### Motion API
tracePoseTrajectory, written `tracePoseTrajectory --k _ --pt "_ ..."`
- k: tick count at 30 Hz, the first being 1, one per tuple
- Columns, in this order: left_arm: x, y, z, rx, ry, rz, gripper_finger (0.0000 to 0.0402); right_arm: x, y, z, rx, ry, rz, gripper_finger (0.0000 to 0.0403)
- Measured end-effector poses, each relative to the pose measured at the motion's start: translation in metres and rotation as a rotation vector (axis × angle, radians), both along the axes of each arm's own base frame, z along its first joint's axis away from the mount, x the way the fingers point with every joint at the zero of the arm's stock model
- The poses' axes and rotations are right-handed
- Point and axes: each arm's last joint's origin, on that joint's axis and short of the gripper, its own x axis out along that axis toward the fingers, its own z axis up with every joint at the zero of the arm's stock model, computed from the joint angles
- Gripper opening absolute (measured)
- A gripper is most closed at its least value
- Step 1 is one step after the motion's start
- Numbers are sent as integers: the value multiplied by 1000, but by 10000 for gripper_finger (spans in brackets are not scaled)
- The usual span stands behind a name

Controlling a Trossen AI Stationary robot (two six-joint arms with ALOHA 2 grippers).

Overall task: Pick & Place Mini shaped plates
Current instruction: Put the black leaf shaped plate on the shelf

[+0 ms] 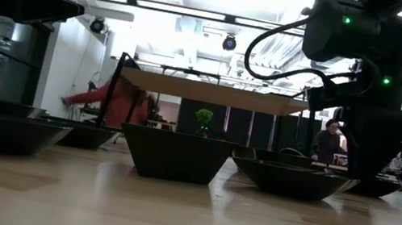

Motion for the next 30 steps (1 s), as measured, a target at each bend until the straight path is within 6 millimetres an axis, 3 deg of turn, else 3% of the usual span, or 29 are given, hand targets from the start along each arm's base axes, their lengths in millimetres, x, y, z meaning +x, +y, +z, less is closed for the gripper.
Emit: tracePoseTrajectory --k 17,30 --pt "0 0 0 0 0 0 56 0 0 0 7 0 -7 130" --pt "0 0 0 0 0 0 56 1 1 0 46 -3 -6 51"
